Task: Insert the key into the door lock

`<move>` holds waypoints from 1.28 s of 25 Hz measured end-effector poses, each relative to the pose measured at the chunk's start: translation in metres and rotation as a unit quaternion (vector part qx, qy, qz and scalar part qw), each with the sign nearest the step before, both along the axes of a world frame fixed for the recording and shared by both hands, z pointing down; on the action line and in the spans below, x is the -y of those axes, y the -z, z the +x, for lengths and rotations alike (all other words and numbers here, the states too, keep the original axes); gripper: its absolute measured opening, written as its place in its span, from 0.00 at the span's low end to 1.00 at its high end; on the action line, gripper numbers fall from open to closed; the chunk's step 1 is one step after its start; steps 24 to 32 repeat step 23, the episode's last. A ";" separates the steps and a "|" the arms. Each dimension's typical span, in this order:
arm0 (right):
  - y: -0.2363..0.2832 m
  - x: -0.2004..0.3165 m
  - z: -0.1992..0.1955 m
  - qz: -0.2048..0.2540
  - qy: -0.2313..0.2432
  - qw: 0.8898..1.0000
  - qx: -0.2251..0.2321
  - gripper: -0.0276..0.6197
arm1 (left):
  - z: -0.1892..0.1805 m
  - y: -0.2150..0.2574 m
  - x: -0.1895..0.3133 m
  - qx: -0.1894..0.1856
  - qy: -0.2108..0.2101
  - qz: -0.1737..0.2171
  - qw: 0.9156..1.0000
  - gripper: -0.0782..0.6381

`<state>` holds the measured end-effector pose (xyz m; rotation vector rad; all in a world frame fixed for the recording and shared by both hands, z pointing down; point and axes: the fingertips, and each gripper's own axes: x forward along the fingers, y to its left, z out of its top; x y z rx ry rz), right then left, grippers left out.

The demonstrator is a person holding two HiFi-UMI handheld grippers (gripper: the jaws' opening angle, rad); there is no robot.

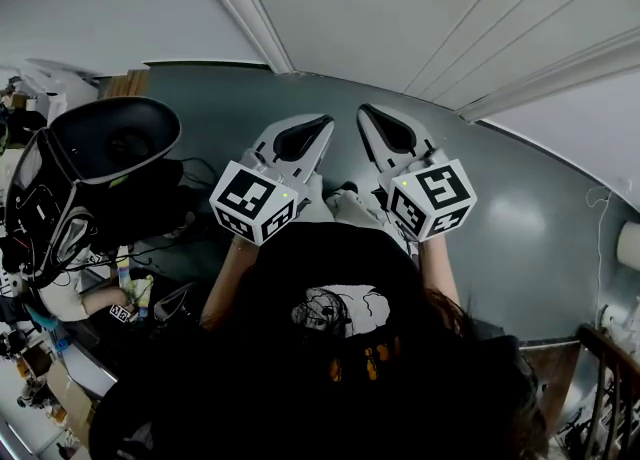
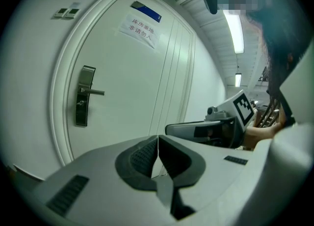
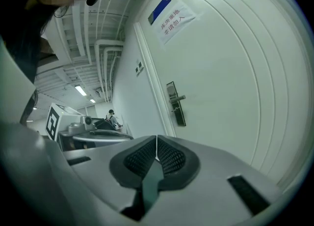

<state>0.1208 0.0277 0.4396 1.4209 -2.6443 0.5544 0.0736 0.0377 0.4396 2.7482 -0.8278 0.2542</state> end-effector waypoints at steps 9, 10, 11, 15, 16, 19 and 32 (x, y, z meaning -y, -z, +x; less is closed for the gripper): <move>-0.007 -0.003 0.030 -0.008 -0.022 1.000 -0.001 0.05 | 0.016 -0.005 -0.006 0.006 -0.018 -0.004 1.000 0.12; -0.008 -0.003 0.033 -0.009 -0.024 1.000 -0.001 0.05 | 0.016 -0.005 -0.007 0.007 -0.020 -0.004 1.000 0.12; -0.009 -0.003 0.036 -0.010 -0.024 1.000 -0.002 0.05 | 0.016 -0.005 -0.008 0.008 -0.022 -0.004 1.000 0.12; -0.011 -0.003 0.046 -0.010 -0.021 1.000 -0.020 0.05 | 0.012 -0.005 -0.011 0.010 -0.023 -0.004 1.000 0.12; -0.012 -0.003 0.048 -0.009 -0.022 0.999 -0.026 0.05 | 0.011 -0.006 -0.012 0.010 -0.024 -0.004 1.000 0.12; -0.013 -0.001 0.052 -0.007 -0.022 0.999 -0.036 0.05 | 0.008 -0.010 -0.013 0.012 -0.025 -0.008 1.000 0.12; -0.014 0.003 0.049 -0.006 -0.011 0.999 -0.051 0.05 | 0.003 -0.012 -0.012 0.014 -0.023 -0.011 1.000 0.12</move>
